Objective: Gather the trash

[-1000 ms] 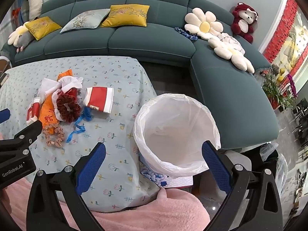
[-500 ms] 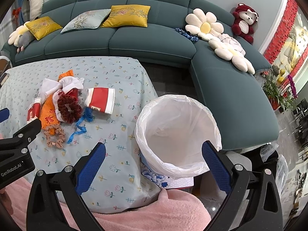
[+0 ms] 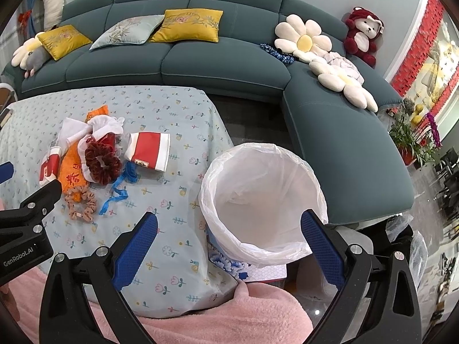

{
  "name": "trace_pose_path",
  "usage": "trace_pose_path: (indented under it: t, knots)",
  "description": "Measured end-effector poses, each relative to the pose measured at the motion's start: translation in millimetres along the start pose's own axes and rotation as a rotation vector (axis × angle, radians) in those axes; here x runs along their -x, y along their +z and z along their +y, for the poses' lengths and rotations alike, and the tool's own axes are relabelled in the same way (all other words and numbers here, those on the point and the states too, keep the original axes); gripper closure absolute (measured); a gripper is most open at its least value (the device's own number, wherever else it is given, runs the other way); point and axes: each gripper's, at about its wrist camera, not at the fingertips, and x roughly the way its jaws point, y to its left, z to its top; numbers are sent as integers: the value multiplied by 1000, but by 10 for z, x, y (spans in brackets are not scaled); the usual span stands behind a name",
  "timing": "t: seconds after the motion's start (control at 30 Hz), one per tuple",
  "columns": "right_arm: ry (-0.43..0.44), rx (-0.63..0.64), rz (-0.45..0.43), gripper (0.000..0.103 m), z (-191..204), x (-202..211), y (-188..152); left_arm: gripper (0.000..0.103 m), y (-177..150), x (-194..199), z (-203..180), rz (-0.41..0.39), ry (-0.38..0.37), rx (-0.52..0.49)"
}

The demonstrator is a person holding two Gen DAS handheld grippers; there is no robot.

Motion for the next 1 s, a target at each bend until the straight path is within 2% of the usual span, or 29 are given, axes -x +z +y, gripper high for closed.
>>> trace_pose_path:
  t: [1.0]
  knots:
    - [-18, 5, -14, 8, -10, 61, 31, 11, 12, 45, 10, -20, -19, -3]
